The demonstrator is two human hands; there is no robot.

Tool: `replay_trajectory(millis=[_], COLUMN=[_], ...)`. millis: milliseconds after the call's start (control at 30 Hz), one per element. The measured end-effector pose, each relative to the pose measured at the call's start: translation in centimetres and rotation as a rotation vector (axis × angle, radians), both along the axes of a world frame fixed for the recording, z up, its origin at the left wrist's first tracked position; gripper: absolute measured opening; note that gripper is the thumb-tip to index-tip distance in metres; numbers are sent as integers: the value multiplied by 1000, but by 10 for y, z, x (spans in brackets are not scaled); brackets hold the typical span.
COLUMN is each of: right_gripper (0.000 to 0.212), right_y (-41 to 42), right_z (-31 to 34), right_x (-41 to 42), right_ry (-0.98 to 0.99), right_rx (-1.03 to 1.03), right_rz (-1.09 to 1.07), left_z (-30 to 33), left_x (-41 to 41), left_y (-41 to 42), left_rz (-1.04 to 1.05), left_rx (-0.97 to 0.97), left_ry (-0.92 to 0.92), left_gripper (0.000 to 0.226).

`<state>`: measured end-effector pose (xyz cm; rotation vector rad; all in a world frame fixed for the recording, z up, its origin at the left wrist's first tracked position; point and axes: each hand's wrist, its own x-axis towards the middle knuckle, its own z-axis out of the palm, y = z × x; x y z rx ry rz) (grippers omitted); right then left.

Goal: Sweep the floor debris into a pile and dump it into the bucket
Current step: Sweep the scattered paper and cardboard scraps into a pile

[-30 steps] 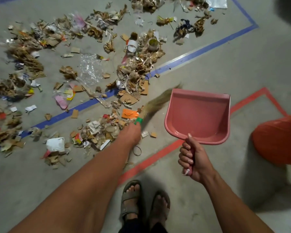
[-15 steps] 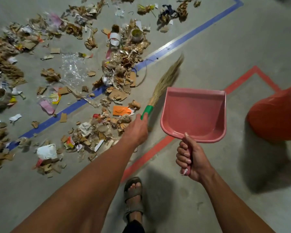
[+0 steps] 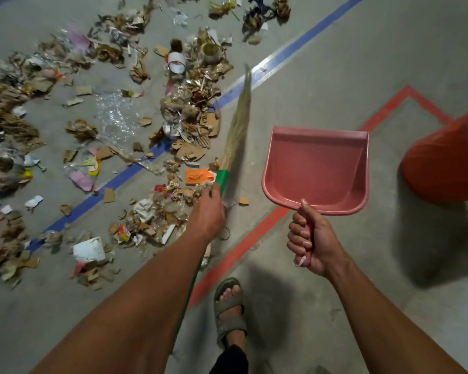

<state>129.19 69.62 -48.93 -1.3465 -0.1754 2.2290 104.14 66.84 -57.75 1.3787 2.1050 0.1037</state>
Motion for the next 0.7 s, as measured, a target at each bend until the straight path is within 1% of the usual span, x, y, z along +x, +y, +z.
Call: replay_trajectory(millis=[100, 200, 267, 333, 400, 433, 500, 600, 700], right_gripper=[48, 48, 47, 47, 46, 46, 46, 46, 47], right_y=[-23, -53, -77, -104, -133, -148, -174, -202, -222], right_z=[8, 10, 10, 10, 10, 10, 13, 18, 30], right_x=[-3, -6, -8, -11, -12, -12, -16, -21, -31], right_ry=[-16, -39, -40, -38, -26, -22, -16, -24, -21], right_rx=[1, 9, 12, 2, -7, -12, -21, -27, -39], right_rz=[-1, 8, 16, 22, 8, 4, 6, 0, -9], left_z=[-2, -12, -12, -7, 3, 9, 28, 54, 70], left_x=[2, -8, -21, -37, -52, -59, -72, -84, -81], left_y=[-53, -93, -110, -118, -119, -118, -119, -131, -164], left_rz=[-172, -316, -328, -270, -172, -132, -82, -86, -174], left_rx=[-53, -193, -289, -341, -336, -324, -282, -223, -174], left_ry=[-17, 16, 73, 132, 183, 198, 225, 219, 170], left_gripper=[57, 51, 50, 47, 44, 47, 58, 66, 72])
